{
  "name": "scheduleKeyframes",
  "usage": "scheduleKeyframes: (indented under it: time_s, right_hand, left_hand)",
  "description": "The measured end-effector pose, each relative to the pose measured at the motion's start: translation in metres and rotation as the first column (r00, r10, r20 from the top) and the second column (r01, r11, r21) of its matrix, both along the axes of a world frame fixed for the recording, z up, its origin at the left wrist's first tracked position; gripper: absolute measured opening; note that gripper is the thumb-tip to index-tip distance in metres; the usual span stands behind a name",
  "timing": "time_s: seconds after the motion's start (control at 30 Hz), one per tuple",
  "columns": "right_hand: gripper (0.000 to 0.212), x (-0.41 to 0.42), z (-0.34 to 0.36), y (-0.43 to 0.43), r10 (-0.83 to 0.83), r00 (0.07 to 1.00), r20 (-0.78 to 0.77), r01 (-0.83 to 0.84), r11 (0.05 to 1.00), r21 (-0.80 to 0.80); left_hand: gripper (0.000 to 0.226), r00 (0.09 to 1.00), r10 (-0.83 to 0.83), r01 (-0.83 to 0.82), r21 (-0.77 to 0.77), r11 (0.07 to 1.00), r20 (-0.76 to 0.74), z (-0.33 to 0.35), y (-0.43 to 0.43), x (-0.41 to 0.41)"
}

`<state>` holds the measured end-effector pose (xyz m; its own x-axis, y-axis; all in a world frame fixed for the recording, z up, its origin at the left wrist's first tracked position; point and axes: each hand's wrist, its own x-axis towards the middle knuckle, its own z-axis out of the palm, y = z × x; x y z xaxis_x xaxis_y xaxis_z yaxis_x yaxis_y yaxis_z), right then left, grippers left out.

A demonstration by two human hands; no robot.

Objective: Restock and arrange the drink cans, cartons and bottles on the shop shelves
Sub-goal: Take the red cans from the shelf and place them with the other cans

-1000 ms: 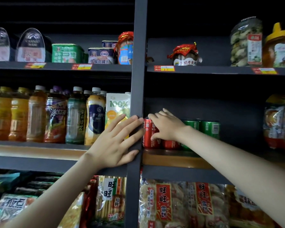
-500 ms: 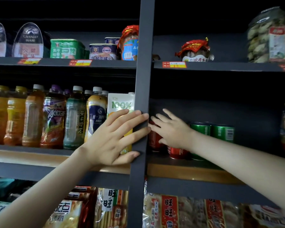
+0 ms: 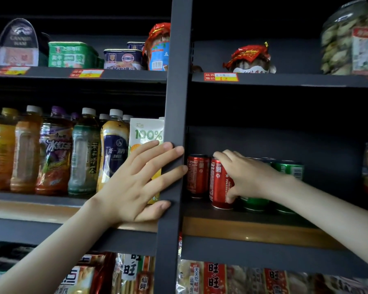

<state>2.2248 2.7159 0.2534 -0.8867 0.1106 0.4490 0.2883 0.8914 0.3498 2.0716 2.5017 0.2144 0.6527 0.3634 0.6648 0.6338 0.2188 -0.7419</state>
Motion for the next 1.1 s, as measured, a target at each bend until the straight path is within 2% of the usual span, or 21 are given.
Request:
scheduleKeyframes:
  time_s: [0.3, 0.6, 0.83, 1.0, 1.1]
  right_hand:
    - [0.111, -0.018, -0.002, -0.011, 0.164, 0.986, -0.039, -0.167, 0.982, -0.086]
    - [0.112, -0.055, -0.013, -0.008, 0.047, 0.997, -0.060, -0.035, 0.984, 0.177]
    - [0.119, -0.073, -0.004, 0.004, -0.120, 0.992, -0.039, 0.125, 0.976, 0.178]
    - [0.117, -0.060, -0.001, 0.013, -0.078, 0.997, -0.029, 0.082, 0.983, 0.166]
    - [0.110, -0.036, 0.006, 0.008, -0.011, 0.998, -0.067, 0.021, 0.990, 0.140]
  left_hand:
    - [0.054, 1.000, 0.025, -0.025, 0.011, 1.000, -0.003, -0.001, -0.001, 0.003]
    - [0.052, 1.000, 0.029, -0.029, 0.015, 0.999, -0.006, -0.002, -0.002, 0.004]
    - [0.051, 1.000, 0.013, -0.013, 0.022, 1.000, -0.008, -0.002, -0.001, 0.003]
    - [0.052, 1.000, -0.009, 0.009, 0.022, 1.000, -0.001, -0.004, 0.000, 0.002]
    - [0.052, 1.000, -0.002, 0.002, 0.024, 1.000, 0.001, -0.005, 0.000, 0.002]
